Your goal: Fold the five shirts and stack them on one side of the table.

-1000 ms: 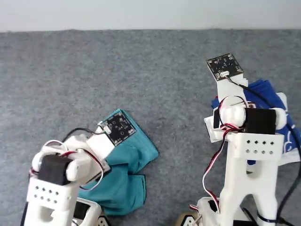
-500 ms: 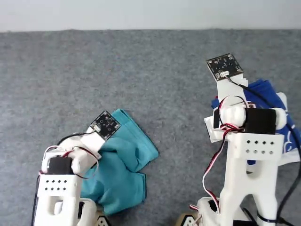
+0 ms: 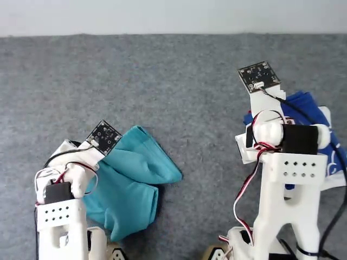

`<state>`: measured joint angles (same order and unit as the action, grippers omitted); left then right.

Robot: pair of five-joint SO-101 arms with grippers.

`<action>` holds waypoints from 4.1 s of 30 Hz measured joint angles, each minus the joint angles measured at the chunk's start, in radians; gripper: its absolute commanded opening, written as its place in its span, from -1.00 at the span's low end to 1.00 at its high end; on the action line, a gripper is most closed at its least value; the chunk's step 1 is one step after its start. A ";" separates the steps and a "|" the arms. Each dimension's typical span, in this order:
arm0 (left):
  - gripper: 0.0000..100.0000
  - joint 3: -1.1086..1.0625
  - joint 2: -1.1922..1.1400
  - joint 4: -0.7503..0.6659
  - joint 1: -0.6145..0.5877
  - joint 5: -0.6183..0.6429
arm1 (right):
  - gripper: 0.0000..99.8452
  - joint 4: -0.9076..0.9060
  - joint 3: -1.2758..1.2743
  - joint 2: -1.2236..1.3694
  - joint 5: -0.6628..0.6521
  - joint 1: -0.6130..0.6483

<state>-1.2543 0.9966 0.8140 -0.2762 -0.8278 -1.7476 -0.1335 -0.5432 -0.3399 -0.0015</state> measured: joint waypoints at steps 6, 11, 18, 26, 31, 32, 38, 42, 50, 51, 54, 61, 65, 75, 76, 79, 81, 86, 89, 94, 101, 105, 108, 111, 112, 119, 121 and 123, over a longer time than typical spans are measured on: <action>-0.97 0.057 -0.002 -0.190 -0.180 0.091 | -0.66 0.000 -0.006 0.000 0.000 -0.002; -0.96 0.058 -0.002 -0.282 -0.249 0.123 | -0.66 0.000 -0.006 0.000 0.000 0.000; -0.76 0.080 -0.002 -0.130 -0.204 0.163 | -0.66 0.000 -0.006 0.000 0.000 -0.002; -0.72 0.235 -0.002 0.147 0.028 0.358 | -0.67 0.006 -0.026 0.000 0.000 0.057; -0.71 0.416 -0.002 0.155 0.078 0.459 | -0.67 0.141 -0.178 0.080 0.000 0.264; -0.71 0.456 -0.002 0.160 0.078 0.483 | -0.67 0.180 -0.210 0.112 0.000 0.310; -0.72 0.577 0.000 0.215 0.077 0.528 | -0.67 0.365 -0.258 0.358 0.000 0.575; -0.72 0.582 0.000 0.239 0.002 0.528 | -0.67 0.436 -0.204 0.566 0.002 0.775; -0.72 0.621 0.000 0.241 -0.371 0.601 | -0.67 0.293 0.308 1.017 0.043 0.991; -0.72 0.626 0.000 0.241 -0.414 0.618 | -0.67 0.249 0.388 1.066 0.043 1.008; -0.72 0.628 0.000 0.253 -0.488 0.644 | -0.67 0.106 0.626 1.189 0.046 1.039; -0.72 0.628 0.000 0.299 -0.502 0.647 | -0.67 -0.005 0.921 1.366 0.109 1.100; -0.72 0.628 0.000 0.299 -0.502 0.649 | -0.67 -0.005 0.933 1.401 0.117 1.143; -0.72 0.628 0.000 0.305 -0.502 0.651 | -0.89 -0.005 0.973 1.508 0.120 1.145; -0.72 0.628 0.000 0.305 -0.502 0.651 | -0.99 -0.005 0.974 1.516 0.120 1.131; -0.72 0.628 0.000 0.305 -0.502 0.651 | -0.94 -0.005 0.991 1.528 0.123 1.073; -0.72 0.628 0.000 0.305 -0.503 0.651 | -0.99 -0.005 1.002 1.540 0.124 1.037; -0.72 0.628 0.000 0.305 -0.502 0.651 | -0.98 -0.006 1.031 1.545 0.124 0.944; -0.72 0.628 0.000 0.305 -0.503 0.651 | -0.98 -0.008 1.039 1.542 0.124 0.855; -0.72 0.628 0.000 0.305 -0.503 0.651 | -0.98 -0.008 1.037 1.439 0.124 0.707; -0.72 0.628 0.000 0.305 -0.503 0.651 | -0.98 -0.008 0.979 1.109 0.124 0.597; -0.72 0.628 0.000 0.305 -0.503 0.651 | -0.98 -0.008 0.829 0.907 0.130 0.528; -0.72 0.628 0.000 0.305 -0.503 0.651 | -0.98 -0.008 0.755 0.766 0.167 0.433; -0.72 0.628 0.000 0.305 -0.503 0.651 | -0.98 -0.008 0.741 0.643 0.183 0.313; -0.72 0.628 0.000 0.305 -0.503 0.651 | -0.98 -0.008 0.736 0.608 0.183 0.284; -0.71 0.628 0.000 0.305 -0.503 0.651 | -0.98 -0.008 0.597 0.529 0.184 0.229; -0.71 0.628 0.000 0.321 -0.502 0.651 | -0.98 0.000 0.557 0.552 0.181 0.224; -0.71 0.628 0.000 0.353 -0.463 0.651 | -0.94 0.015 0.526 0.601 0.164 0.224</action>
<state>-0.6268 0.9966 1.1669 -0.7396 -0.1772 -1.7323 0.3928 0.0583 -0.1757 0.2225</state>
